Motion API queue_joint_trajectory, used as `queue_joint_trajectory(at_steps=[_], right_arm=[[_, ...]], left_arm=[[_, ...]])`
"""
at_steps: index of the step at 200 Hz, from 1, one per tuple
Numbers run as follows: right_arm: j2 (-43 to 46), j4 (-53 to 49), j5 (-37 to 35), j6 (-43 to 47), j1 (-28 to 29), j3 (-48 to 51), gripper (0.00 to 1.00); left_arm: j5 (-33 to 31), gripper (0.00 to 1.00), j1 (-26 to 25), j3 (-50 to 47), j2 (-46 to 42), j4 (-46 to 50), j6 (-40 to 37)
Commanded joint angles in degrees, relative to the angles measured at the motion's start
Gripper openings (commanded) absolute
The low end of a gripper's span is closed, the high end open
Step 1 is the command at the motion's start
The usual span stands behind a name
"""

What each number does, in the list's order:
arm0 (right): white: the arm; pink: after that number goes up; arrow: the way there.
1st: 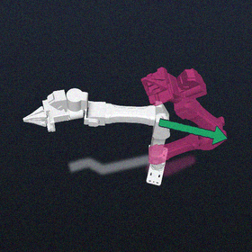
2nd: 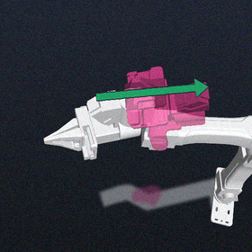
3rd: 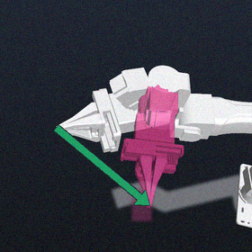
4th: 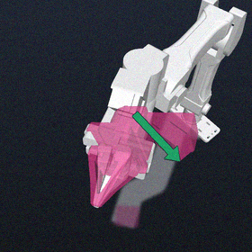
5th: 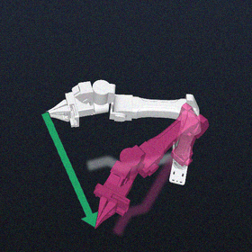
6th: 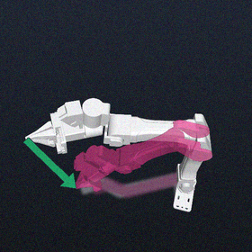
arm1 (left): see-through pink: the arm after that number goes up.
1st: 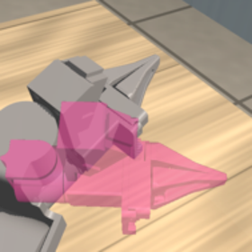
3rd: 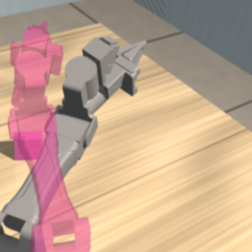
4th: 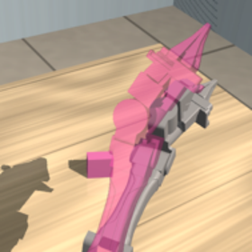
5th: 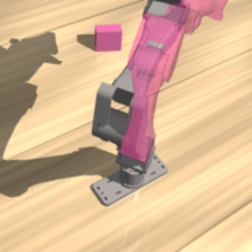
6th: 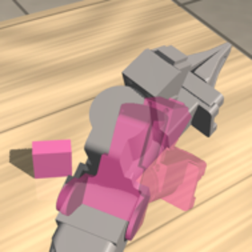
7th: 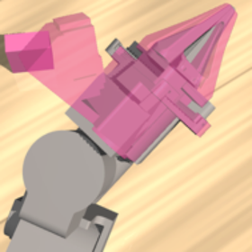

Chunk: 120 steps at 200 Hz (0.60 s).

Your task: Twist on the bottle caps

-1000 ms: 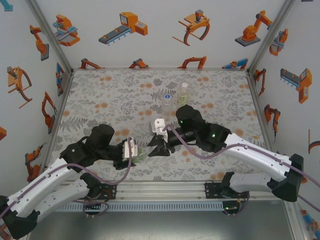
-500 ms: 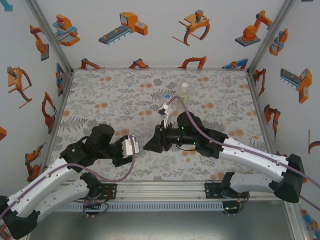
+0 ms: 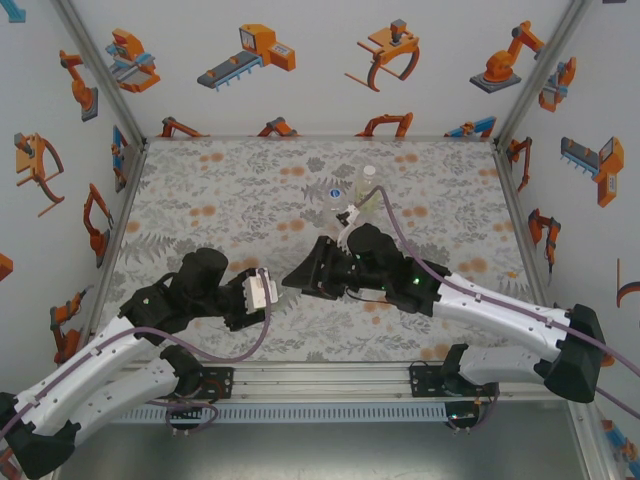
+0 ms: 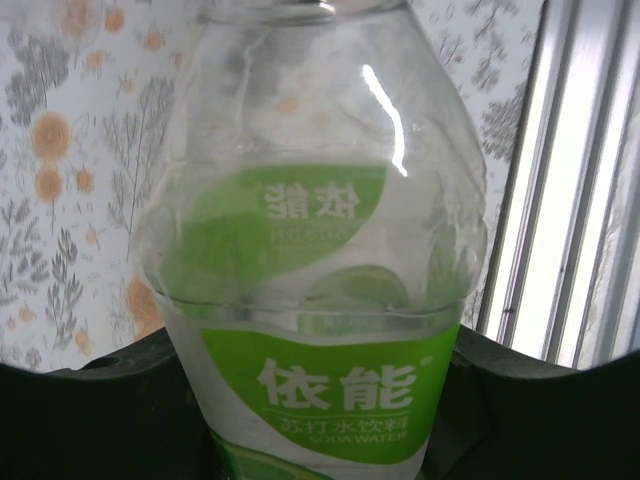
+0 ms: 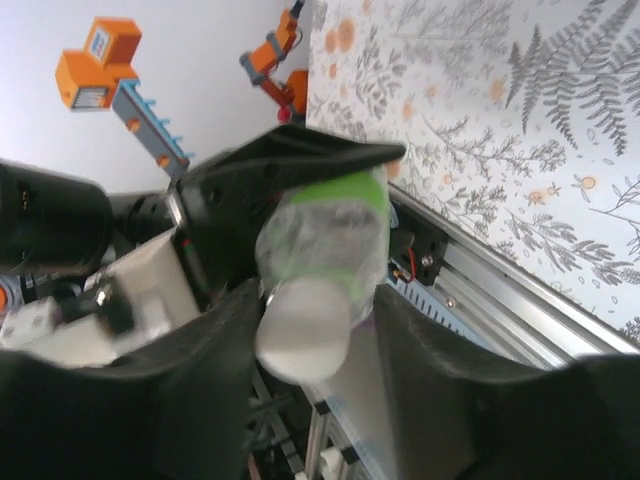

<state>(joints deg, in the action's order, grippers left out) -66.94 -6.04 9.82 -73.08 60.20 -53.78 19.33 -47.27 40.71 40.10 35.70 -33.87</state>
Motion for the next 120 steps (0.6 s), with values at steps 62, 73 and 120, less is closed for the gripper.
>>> queue_joint_trajectory(at_steps=[62, 73, 120], right_arm=[[8.68, -3.52, -1.88, 32.63, -2.64, -5.92, 0.74], [9.41, -3.04, -1.15, 39.49, -2.64, -6.07, 0.71], [9.27, -5.14, 14.72, 74.11, -2.72, -7.90, 0.62]], left_arm=[[5.72, 0.00, -0.64, 0.89, -0.73, -5.03, -1.03], [5.80, 0.00, -0.63, 0.90, -0.73, -5.03, -1.03], [6.59, 0.00, -0.63, 0.94, -0.36, -4.79, -1.17]])
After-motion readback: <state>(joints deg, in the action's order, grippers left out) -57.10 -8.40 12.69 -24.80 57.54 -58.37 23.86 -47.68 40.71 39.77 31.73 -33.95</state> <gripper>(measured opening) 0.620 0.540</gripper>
